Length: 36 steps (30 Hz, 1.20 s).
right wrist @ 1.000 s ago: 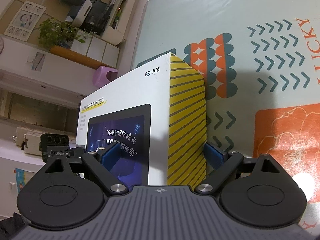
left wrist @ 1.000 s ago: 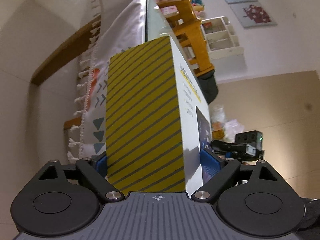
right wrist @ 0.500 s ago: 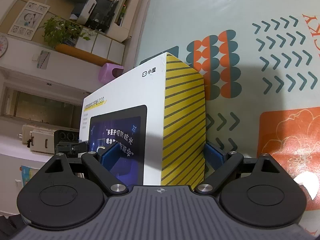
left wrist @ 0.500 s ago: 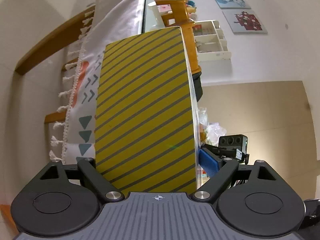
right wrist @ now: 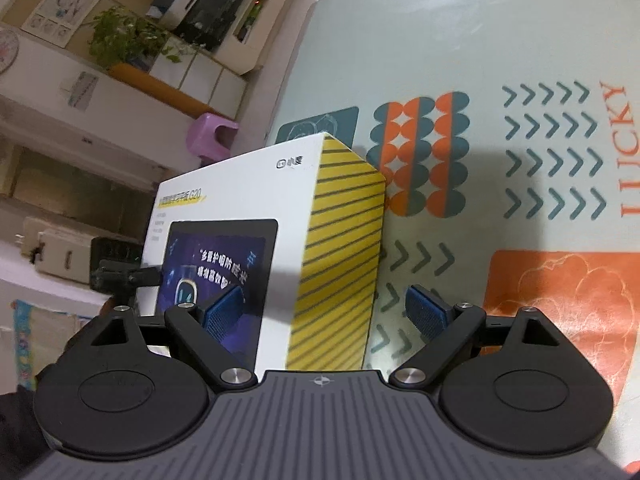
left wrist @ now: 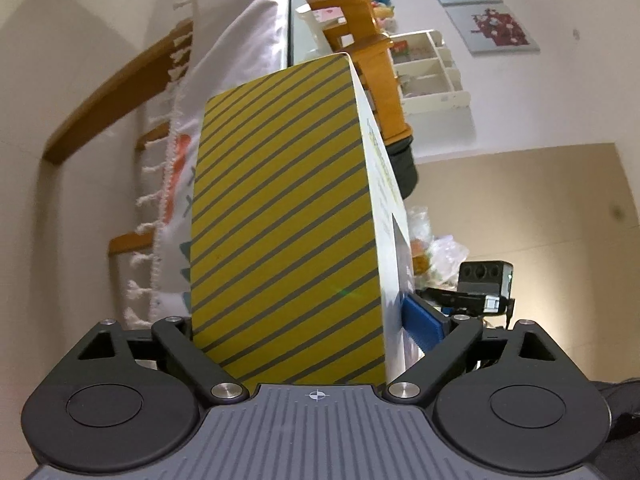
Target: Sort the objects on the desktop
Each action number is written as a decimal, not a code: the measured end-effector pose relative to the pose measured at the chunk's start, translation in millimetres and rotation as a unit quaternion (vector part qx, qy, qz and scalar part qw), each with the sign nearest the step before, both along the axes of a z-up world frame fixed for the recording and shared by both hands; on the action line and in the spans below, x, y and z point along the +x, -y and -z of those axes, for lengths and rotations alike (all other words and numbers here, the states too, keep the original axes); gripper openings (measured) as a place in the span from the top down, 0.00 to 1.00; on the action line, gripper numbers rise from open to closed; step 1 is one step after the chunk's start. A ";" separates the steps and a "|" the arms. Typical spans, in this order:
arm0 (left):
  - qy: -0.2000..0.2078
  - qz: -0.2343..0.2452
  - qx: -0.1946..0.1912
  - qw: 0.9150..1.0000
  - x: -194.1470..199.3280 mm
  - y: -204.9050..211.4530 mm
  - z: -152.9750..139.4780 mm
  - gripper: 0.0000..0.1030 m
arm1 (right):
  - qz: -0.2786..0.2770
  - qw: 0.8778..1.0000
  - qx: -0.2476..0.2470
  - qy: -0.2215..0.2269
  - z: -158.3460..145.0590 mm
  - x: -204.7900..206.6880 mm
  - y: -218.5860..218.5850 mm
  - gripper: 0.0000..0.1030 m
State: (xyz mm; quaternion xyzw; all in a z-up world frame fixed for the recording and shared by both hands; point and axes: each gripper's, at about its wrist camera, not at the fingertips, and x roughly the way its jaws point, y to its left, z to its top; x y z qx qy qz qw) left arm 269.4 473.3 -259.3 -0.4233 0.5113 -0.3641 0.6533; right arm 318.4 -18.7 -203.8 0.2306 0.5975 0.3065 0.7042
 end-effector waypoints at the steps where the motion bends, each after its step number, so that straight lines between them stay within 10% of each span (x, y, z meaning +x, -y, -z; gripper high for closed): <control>1: -0.001 0.000 -0.002 1.000 -0.3 -1.6 0.6 0.10 | 0.004 1.000 0.017 -0.013 6.2 0.5 3.0 0.00; 8: -0.008 0.000 -0.032 0.999 -0.8 -8.1 12.5 0.10 | 0.035 0.990 0.119 -0.069 39.5 5.1 6.8 0.00; 20: -0.024 -0.015 -0.036 0.999 -5.9 -10.8 16.2 0.07 | 0.012 0.991 0.116 -0.060 38.5 16.8 -9.0 0.00; 36: 0.026 0.025 0.060 0.998 -27.7 80.1 -96.5 0.00 | 0.020 0.988 0.144 -0.047 -14.4 -35.0 73.0 0.00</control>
